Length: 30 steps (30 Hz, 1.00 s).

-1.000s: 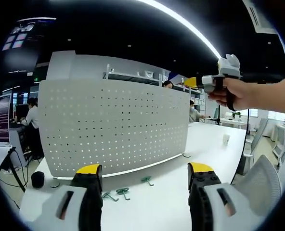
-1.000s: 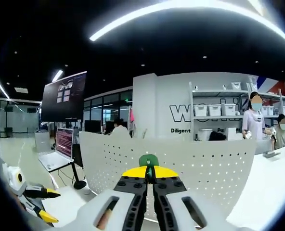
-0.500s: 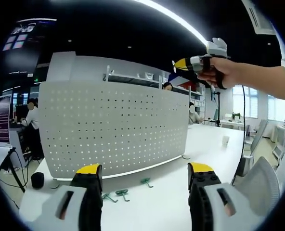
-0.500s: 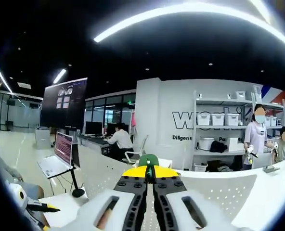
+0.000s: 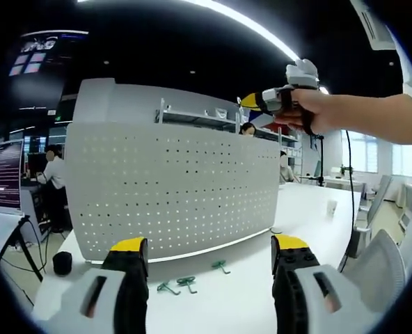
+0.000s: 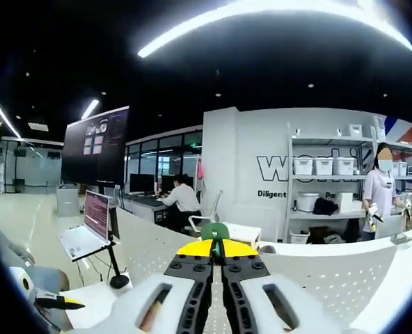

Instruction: Insert the hook assembly into the mounting plate slot until the hook locks in place.

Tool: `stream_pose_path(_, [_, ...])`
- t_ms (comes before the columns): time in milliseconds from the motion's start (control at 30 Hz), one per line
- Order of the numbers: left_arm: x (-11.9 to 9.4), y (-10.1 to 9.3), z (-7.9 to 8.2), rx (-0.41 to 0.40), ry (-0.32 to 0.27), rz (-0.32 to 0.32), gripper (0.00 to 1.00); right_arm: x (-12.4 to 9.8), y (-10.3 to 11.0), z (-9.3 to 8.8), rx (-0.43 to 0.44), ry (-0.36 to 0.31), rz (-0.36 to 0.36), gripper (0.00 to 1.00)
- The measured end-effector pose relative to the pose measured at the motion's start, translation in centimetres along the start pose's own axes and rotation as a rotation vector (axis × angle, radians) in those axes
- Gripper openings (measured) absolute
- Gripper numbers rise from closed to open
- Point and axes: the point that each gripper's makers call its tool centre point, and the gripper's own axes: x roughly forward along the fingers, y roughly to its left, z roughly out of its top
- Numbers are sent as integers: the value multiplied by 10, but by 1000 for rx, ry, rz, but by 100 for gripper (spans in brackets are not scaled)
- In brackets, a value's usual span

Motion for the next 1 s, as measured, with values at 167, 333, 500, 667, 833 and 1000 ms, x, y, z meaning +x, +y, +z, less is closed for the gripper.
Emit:
stream_pose_path(167, [-5, 13, 2, -1, -5, 28, 74, 11, 7, -8, 16, 0, 2, 0])
stream_pose_path(333, [-9, 23, 3, 0, -5, 55, 74, 22, 12, -19, 29, 4, 1, 1])
stream_pose_path(500, [-13, 32, 5, -2, -9, 79, 74, 31, 15, -28, 50, 11, 1, 1])
stream_pose_path(667, [-16, 37, 4, 4, 3, 97, 74, 38, 17, -40, 70, 14, 0, 1])
stream_pose_path(833, [-18, 42, 6, 2, 2, 117, 74, 42, 16, -50, 80, 16, -11, 1])
stream_pose_path(1000, [-20, 47, 7, -5, -5, 134, 74, 47, 18, -56, 86, 18, -19, 1])
